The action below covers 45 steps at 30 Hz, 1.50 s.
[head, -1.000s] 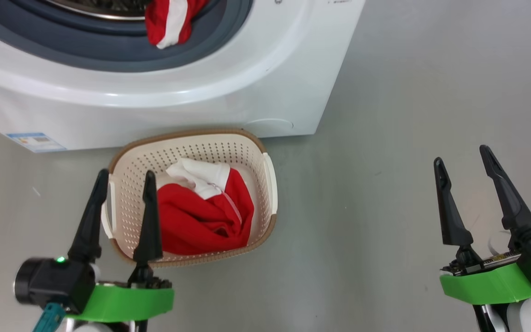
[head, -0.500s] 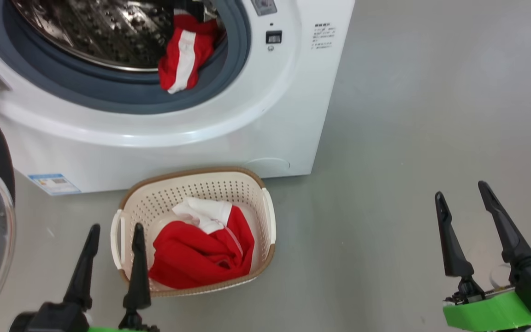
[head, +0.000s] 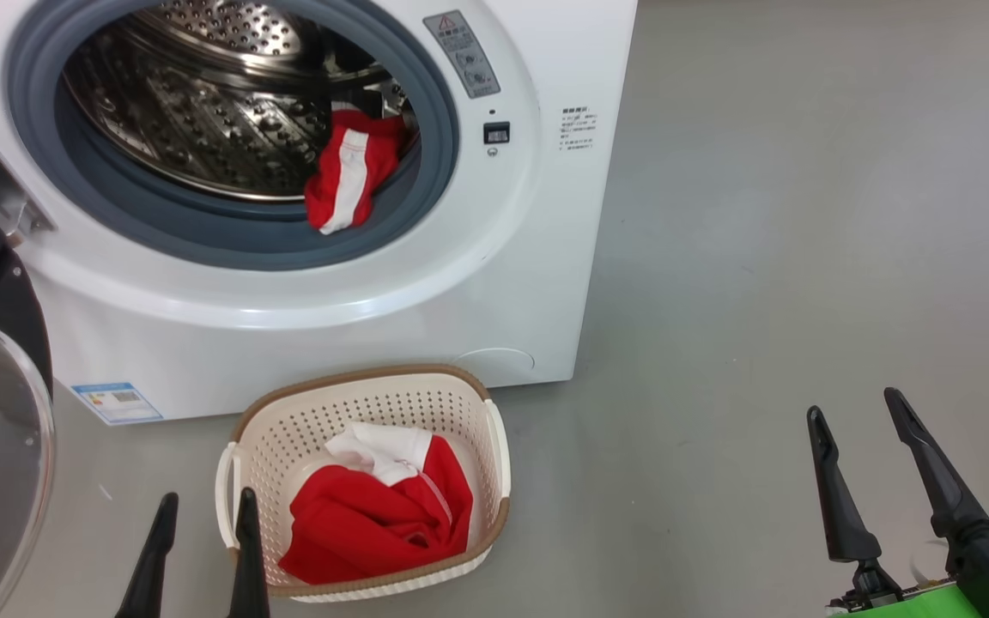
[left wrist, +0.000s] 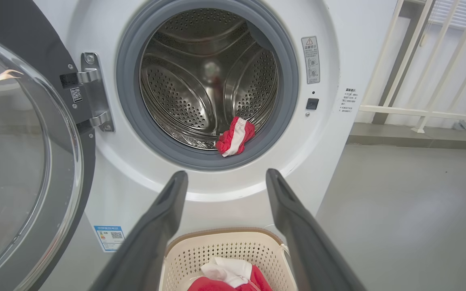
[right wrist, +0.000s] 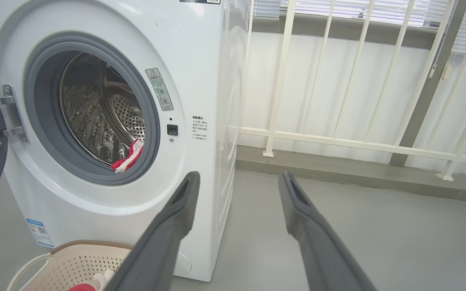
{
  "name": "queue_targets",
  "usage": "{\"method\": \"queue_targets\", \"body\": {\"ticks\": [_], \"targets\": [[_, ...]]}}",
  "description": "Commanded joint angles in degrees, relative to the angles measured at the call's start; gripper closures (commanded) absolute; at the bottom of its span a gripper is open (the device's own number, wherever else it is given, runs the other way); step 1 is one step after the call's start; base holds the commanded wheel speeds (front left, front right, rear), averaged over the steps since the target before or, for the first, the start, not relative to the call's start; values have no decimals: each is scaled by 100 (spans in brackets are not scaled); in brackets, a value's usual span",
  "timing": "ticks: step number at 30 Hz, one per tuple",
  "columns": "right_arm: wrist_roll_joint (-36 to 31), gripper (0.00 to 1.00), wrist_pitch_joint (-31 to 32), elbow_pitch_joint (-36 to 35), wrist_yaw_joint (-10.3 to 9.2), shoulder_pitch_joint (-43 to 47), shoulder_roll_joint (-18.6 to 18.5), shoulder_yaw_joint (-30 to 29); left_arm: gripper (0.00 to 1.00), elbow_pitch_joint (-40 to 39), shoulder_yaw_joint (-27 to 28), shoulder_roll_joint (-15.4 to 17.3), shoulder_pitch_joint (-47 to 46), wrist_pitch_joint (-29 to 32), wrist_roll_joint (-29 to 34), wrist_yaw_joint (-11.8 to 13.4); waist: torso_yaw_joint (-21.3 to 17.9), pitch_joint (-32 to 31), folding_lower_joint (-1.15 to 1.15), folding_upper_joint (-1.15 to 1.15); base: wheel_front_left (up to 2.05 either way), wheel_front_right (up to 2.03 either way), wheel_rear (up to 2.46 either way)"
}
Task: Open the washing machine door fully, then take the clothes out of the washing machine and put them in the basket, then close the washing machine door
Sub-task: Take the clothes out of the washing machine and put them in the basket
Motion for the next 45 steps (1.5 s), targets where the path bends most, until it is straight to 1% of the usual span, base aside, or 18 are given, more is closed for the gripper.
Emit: {"method": "queue_targets", "body": {"ticks": [1, 8, 24, 37, 45], "targets": [[26, 0, -36, -181, 35, -48, -81, 127, 0, -200, 203, 103, -20, 25, -21, 53, 2, -94, 0, 0, 0, 0, 0], [45, 0, -36, -197, 35, 85, -81, 33, 0, -266, 179, 87, 169, 92, -79, 90, 2, -239, 0, 0, 0, 0, 0], [59, 0, -36, -189, 35, 189, -81, 11, 0, -324, 56, 87, 277, 149, -103, 124, 14, -320, 0, 0, 0, 0, 0], [27, 0, -36, -267, 35, 154, -81, -8, 0, -387, 7, 84, 214, 117, -107, 172, 19, -117, 0, 0, 0, 0, 0], [36, 0, -36, -318, 35, 15, -81, -4, 0, -449, -35, 87, -26, 103, -106, 177, 3, 254, 0, 0, 0, 0, 0]]}}
